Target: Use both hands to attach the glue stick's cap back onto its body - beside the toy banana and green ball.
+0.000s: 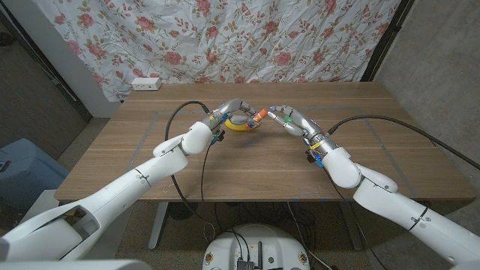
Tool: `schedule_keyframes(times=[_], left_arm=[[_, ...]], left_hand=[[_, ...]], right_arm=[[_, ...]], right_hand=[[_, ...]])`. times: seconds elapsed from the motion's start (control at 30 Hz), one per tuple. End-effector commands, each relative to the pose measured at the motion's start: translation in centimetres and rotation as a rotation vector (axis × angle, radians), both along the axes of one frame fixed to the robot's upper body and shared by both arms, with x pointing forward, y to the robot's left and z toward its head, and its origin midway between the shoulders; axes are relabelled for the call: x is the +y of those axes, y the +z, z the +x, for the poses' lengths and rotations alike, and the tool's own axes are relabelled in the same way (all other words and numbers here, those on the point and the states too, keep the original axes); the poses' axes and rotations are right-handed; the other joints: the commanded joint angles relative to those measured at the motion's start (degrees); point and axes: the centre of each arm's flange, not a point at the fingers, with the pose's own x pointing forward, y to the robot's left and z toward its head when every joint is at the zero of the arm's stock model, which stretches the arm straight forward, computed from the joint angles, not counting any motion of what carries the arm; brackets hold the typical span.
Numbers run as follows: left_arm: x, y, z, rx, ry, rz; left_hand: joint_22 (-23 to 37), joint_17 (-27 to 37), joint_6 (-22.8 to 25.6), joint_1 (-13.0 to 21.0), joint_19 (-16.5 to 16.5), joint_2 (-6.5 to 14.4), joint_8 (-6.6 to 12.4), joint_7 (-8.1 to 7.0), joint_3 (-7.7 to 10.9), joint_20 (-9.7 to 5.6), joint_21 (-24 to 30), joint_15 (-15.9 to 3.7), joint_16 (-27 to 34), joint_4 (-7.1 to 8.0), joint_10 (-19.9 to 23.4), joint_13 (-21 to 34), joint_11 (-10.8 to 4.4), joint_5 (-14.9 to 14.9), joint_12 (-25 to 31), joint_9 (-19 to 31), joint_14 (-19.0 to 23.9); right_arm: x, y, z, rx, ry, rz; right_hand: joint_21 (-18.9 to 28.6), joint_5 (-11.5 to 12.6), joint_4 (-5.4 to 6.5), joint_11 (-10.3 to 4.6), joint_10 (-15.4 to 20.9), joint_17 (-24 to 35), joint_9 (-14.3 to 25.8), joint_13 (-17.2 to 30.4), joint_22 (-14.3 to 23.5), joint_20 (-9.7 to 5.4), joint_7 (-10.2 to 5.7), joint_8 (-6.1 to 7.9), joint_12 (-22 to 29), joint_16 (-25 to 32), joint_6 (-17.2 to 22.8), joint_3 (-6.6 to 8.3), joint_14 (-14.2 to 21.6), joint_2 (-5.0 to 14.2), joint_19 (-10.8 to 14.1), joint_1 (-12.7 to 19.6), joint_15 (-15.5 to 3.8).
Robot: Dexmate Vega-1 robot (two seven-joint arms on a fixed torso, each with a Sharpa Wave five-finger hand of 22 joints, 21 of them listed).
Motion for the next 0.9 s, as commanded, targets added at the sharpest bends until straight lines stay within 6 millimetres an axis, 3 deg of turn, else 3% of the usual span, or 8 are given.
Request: schedule_keyframes(times=[0.03,0.9], left_arm=[[-0.04,-0.04,0.01,0.000,0.001,0.004],[-0.05,-0.20,-0.03,0.005,0.003,0.006]], left_hand=[[0.19,0.07,4.61,3.31,0.64,3.87,0.58,0.03,0.16,-4.30,-0.06,-8.79,0.19,0.28,2.04,0.19,-2.05,0.22,0.21,0.68,0.08],[0.19,0.06,4.53,3.31,0.66,3.92,0.58,0.01,0.08,-4.34,-0.05,-8.74,0.18,0.29,2.07,0.20,-2.03,0.21,0.23,0.69,0.06]], right_arm=[[0.54,-0.11,0.23,0.014,0.012,-0.013],[1.19,0.14,0.57,0.038,0.037,-0.047]], right_hand=[[-0.02,-0.19,0.22,-0.26,0.32,0.02,-0.03,0.02,-0.05,-0.22,-0.06,0.03,0.10,0.34,0.06,0.08,-0.60,0.78,-0.20,-0.13,-0.06],[0.19,-0.42,0.15,-0.63,0.33,-0.31,-0.04,0.00,-0.06,-0.25,-0.33,-0.09,0.03,0.22,0.21,0.42,-0.84,1.75,-0.48,-0.38,-0.06]])
